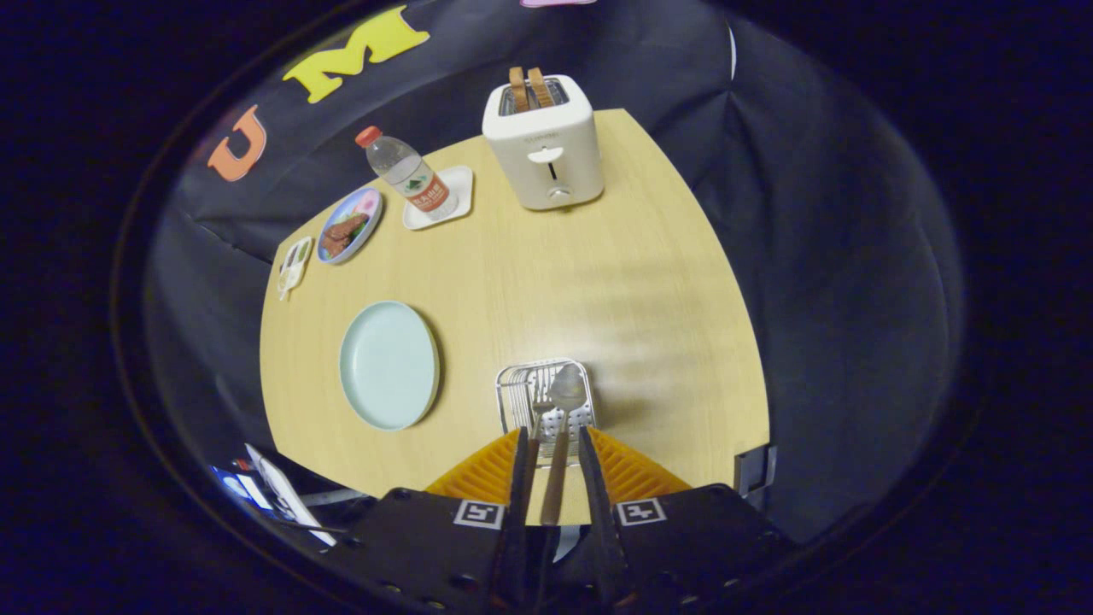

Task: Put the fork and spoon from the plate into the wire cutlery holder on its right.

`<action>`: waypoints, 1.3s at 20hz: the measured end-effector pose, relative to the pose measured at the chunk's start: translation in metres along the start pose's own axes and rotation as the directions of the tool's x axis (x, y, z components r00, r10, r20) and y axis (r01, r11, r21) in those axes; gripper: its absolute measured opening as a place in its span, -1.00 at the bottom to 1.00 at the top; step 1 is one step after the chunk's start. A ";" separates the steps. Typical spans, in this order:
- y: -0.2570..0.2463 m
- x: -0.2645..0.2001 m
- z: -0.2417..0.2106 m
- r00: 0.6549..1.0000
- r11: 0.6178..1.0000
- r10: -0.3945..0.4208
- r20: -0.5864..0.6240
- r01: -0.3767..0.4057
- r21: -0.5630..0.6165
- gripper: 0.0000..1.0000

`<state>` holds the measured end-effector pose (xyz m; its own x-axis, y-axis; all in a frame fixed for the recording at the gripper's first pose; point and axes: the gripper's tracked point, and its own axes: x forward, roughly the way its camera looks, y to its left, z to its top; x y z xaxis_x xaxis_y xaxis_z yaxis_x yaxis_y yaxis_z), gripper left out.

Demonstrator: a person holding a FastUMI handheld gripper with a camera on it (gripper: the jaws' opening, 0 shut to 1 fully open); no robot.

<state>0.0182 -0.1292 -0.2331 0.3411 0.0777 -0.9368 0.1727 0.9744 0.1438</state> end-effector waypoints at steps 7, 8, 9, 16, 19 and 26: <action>0.040 -0.040 0.044 0.946 0.987 0.022 0.325 0.032 -0.160 0.63; 0.049 -0.047 0.050 0.929 0.983 0.033 0.369 0.035 -0.178 0.71; 0.059 -0.053 0.054 0.913 0.981 0.052 0.404 0.030 -0.194 0.79; 0.116 -0.126 0.072 0.743 0.963 0.150 0.652 0.040 -0.267 0.89; 0.131 -0.173 0.075 0.635 0.967 0.169 0.754 0.041 -0.252 0.90; 0.150 -0.241 0.052 0.435 0.973 0.174 0.883 0.059 -0.221 0.89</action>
<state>0.0100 -0.0132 0.0305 0.9948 0.0172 -0.1007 -0.0159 0.9998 0.0139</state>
